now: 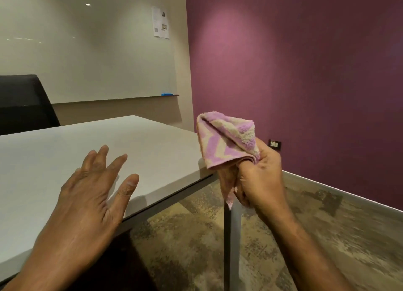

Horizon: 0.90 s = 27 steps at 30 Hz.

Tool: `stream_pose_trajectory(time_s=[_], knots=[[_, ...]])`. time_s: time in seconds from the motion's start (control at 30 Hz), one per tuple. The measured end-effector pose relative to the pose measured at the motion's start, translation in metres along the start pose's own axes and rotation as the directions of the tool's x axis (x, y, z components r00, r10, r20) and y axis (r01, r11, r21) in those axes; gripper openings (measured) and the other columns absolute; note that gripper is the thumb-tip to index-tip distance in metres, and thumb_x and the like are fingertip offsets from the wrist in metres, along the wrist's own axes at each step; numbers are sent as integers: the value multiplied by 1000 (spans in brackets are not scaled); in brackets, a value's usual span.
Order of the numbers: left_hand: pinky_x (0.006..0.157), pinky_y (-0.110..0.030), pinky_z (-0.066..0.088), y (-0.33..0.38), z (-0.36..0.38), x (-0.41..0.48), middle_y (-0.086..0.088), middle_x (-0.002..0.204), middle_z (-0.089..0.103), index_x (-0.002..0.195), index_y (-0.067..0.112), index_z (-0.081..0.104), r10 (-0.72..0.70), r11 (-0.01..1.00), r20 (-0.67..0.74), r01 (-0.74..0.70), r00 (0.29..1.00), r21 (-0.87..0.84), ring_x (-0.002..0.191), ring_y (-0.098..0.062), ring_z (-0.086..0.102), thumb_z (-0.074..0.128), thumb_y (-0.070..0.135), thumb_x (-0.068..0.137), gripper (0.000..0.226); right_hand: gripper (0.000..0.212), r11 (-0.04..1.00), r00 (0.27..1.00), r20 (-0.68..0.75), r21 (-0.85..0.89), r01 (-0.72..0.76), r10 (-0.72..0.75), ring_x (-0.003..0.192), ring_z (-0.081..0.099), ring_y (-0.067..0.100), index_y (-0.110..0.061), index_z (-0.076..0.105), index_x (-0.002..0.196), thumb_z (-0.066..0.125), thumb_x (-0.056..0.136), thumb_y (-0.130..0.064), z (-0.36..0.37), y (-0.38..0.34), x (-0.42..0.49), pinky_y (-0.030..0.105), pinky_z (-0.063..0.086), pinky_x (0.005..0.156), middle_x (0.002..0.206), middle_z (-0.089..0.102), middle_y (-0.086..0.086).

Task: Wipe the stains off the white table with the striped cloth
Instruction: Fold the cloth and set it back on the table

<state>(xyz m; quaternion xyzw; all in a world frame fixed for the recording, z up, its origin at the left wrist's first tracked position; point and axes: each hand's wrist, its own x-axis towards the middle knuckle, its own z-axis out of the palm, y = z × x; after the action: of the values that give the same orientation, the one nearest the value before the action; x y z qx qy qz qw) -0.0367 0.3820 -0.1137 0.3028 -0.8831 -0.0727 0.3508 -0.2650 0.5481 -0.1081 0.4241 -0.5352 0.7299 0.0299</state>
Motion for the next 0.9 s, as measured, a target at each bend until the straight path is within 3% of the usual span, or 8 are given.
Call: stream_pose_trajectory(time_s=[0.13, 0.27, 0.43, 0.6, 0.7, 0.77, 0.83, 0.9], knots=[[129, -43, 8, 16, 1, 0, 16, 170, 14, 147, 47, 41, -35, 999, -2, 35, 999, -10, 157, 0, -1, 12, 81, 89, 73, 73, 966, 988, 94, -218, 136, -118, 129, 60, 12, -25, 58, 145, 52, 83, 13, 11, 18, 5, 46, 53, 108, 140, 66, -11], [127, -40, 15, 46, 3, 13, 31, 163, 25, 130, 57, 54, -137, 958, 67, 150, 988, -246, 152, 14, 7, 22, 78, 87, 57, 79, 866, 957, 114, -409, 288, -265, 140, 50, 14, -18, 61, 140, 52, 67, 11, 22, 24, 16, 58, 40, 114, 143, 64, -1], [103, -15, 30, 92, 3, 46, 55, 135, 44, 124, 67, 58, -293, 718, 288, 408, 912, -564, 126, 33, 34, 24, 95, 75, 66, 86, 796, 921, 224, -464, 388, -319, 150, 40, 18, -19, 56, 145, 57, 64, 12, 32, 25, 31, 65, 24, 120, 154, 53, -2], [92, -27, 46, 123, -5, 83, 15, 117, 78, 116, 46, 74, -293, 254, 550, 618, 782, -743, 107, -1, 73, 51, 86, 80, 59, 79, 732, 869, 316, -471, 492, -380, 153, 36, 28, -20, 56, 145, 50, 69, 0, 35, 17, 48, 67, 15, 122, 158, 48, 3], [96, -37, 51, 134, -26, 100, 4, 117, 79, 118, 31, 76, -327, 148, 577, 644, 748, -751, 109, -13, 75, 74, 70, 76, 57, 50, 705, 860, 325, -494, 508, -392, 153, 35, 31, -23, 60, 140, 38, 95, -17, 35, 1, 62, 62, 12, 123, 155, 51, 3], [97, -40, 51, 141, -42, 114, 1, 115, 80, 116, 28, 77, -366, 116, 596, 671, 715, -733, 108, -17, 75, 84, 58, 71, 55, 55, 703, 869, 337, -514, 492, -362, 152, 37, 34, -21, 65, 136, 23, 109, -45, 36, -20, 77, 61, 12, 124, 154, 54, 4], [97, -40, 53, 148, -58, 129, -1, 116, 79, 119, 24, 76, -388, 69, 616, 688, 686, -723, 110, -20, 75, 88, 44, 73, 52, 46, 665, 863, 364, -552, 503, -351, 152, 36, 34, -20, 65, 135, 45, 106, -49, 36, -41, 91, 62, 15, 123, 154, 54, 4], [92, -38, 57, 158, -74, 146, -3, 117, 79, 121, 21, 74, -406, 31, 620, 689, 671, -724, 109, -23, 75, 86, 32, 79, 46, 55, 621, 872, 390, -614, 487, -297, 155, 30, 30, -23, 57, 141, 76, 89, -19, 36, -59, 106, 61, 13, 125, 158, 49, 1]])
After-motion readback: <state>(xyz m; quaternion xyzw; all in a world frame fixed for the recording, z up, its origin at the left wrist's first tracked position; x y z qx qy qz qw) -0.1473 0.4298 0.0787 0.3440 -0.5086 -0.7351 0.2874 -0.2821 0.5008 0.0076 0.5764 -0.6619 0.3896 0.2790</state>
